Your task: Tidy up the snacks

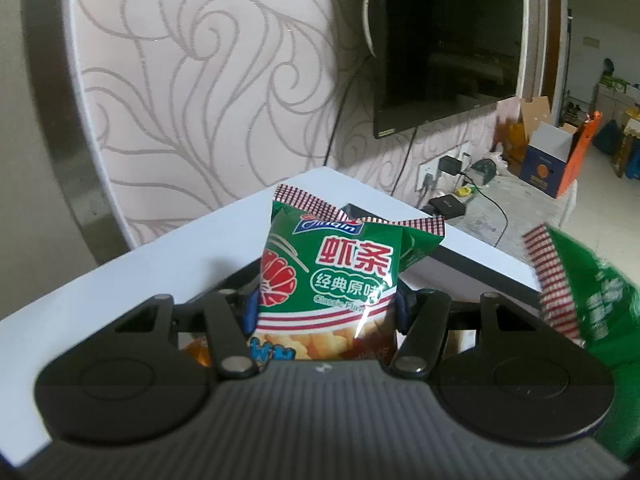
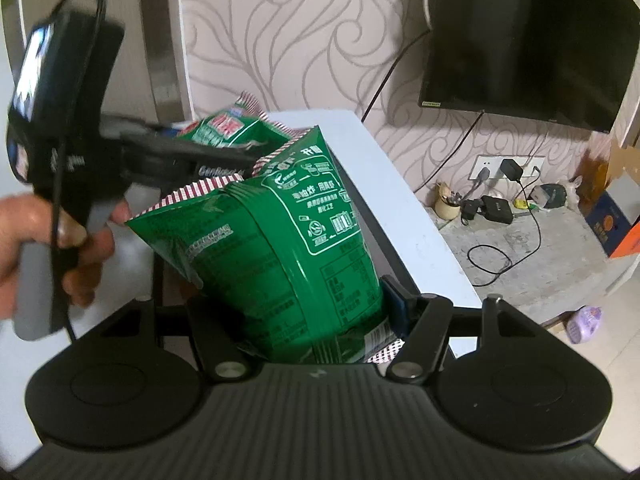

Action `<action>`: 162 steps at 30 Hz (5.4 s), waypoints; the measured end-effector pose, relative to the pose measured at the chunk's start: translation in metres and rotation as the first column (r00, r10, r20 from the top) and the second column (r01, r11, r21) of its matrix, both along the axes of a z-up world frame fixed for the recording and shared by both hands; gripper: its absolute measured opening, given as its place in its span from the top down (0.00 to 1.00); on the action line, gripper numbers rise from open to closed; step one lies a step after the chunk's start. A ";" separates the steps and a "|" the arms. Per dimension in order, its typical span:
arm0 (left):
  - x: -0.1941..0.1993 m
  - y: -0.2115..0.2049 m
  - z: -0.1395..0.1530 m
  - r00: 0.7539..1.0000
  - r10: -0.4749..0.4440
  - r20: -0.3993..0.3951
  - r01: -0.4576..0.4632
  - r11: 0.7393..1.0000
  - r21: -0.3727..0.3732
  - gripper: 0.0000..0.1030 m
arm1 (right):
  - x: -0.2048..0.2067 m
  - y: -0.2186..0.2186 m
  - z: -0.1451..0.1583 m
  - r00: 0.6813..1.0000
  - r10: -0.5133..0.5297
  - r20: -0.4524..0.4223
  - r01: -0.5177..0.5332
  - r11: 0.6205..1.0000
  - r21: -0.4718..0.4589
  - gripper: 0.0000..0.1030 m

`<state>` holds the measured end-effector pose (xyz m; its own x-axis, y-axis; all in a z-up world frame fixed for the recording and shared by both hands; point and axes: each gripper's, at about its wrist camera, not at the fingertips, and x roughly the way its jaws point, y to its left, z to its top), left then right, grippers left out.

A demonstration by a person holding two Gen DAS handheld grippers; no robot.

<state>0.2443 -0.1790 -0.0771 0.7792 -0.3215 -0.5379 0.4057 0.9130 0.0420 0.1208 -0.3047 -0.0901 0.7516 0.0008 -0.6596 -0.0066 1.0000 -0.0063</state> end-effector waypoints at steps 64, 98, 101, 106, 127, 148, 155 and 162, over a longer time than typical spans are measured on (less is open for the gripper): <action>-0.042 0.031 0.035 0.997 0.022 0.069 -0.022 1.000 0.005 0.25 | -0.011 0.036 0.022 0.987 0.158 0.042 -0.159 0.987 0.036 0.00; -0.139 0.050 0.065 0.989 -0.100 0.106 0.106 0.993 -0.050 0.24 | -0.108 0.074 0.069 0.987 -0.027 0.159 0.006 0.992 0.129 0.00; -0.155 0.048 0.064 0.985 -0.137 0.100 0.143 0.988 -0.052 0.24 | -0.123 0.080 0.070 0.987 -0.063 0.145 0.046 0.992 0.119 0.00; -0.175 0.049 0.063 0.980 -0.179 0.092 0.185 0.981 -0.065 0.24 | -0.147 0.090 0.066 0.988 -0.106 0.109 0.095 0.990 0.099 0.00; -0.228 0.067 0.075 0.990 0.041 0.134 -0.035 0.998 -0.051 0.05 | -0.200 0.090 0.062 0.992 -0.038 0.118 0.020 0.988 0.151 0.00; -0.239 0.074 0.077 0.983 0.116 0.143 -0.108 0.992 -0.061 0.03 | -0.206 0.096 0.073 0.989 0.021 0.144 -0.041 0.990 0.136 0.00; -0.242 0.067 0.075 0.971 0.152 0.184 -0.152 0.988 -0.012 0.03 | -0.206 0.096 0.073 0.990 0.028 0.141 -0.048 0.989 0.139 0.00; -0.242 0.069 0.077 0.973 0.160 0.168 -0.159 0.987 -0.021 0.03 | -0.208 0.095 0.073 0.991 0.026 0.134 -0.045 0.989 0.141 0.00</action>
